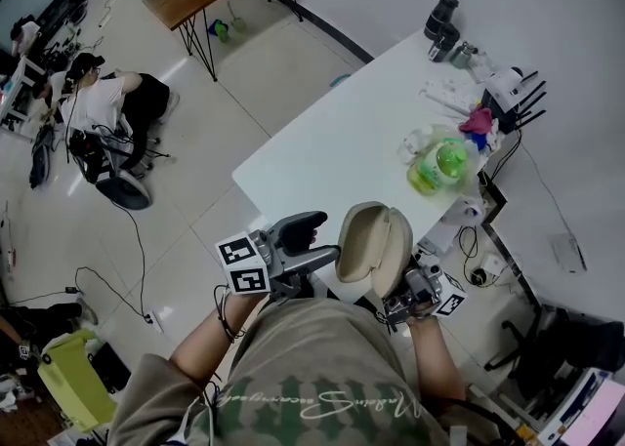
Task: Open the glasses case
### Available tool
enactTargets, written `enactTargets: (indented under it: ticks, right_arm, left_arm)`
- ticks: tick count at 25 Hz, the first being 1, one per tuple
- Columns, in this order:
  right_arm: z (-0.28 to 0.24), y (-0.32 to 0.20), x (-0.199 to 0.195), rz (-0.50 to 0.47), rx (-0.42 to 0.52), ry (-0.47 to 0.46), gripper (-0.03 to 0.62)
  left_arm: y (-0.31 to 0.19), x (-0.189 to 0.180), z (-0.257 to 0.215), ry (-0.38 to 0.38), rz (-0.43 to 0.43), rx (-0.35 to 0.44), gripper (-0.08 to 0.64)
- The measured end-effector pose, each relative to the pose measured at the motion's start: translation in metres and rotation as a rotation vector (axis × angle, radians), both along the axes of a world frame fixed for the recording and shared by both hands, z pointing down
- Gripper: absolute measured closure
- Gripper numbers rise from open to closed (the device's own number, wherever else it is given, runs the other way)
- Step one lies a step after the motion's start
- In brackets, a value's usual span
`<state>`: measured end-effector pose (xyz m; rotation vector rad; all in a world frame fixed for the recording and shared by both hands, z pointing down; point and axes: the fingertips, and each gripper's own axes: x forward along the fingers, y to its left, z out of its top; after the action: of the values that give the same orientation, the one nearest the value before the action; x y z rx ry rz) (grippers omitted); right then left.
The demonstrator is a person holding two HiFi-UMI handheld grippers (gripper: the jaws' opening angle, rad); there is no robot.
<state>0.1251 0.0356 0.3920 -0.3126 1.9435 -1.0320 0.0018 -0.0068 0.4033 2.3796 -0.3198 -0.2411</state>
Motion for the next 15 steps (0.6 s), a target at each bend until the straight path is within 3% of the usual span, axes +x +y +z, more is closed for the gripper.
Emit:
enactTargets:
  ticks: [4,12,13,14,15]
  right_arm:
    - [0.003,0.000,0.001,-0.003,-0.002,0.018,0.301]
    - [0.018,0.010,-0.028,-0.075,-0.038,0.063,0.299]
    - [0.020,0.010,-0.028,-0.067,-0.049,0.049,0.311]
    - [0.021,0.010,-0.027,-0.066,-0.059,0.028,0.392]
    - [0.021,0.010,-0.028,-0.077,-0.064,0.014,0.411]
  left_arm:
    - [0.015,0.006,-0.002,-0.004,0.058,0.033,0.202]
    - [0.028,0.017,-0.026,0.129,0.102,0.002,0.201]
    - [0.029,0.016,-0.028,0.134,0.102,-0.001,0.202]
    - [0.030,0.015,-0.028,0.136,0.104,-0.004,0.201]
    - [0.032,0.015,-0.026,0.133,0.110,-0.010,0.201]
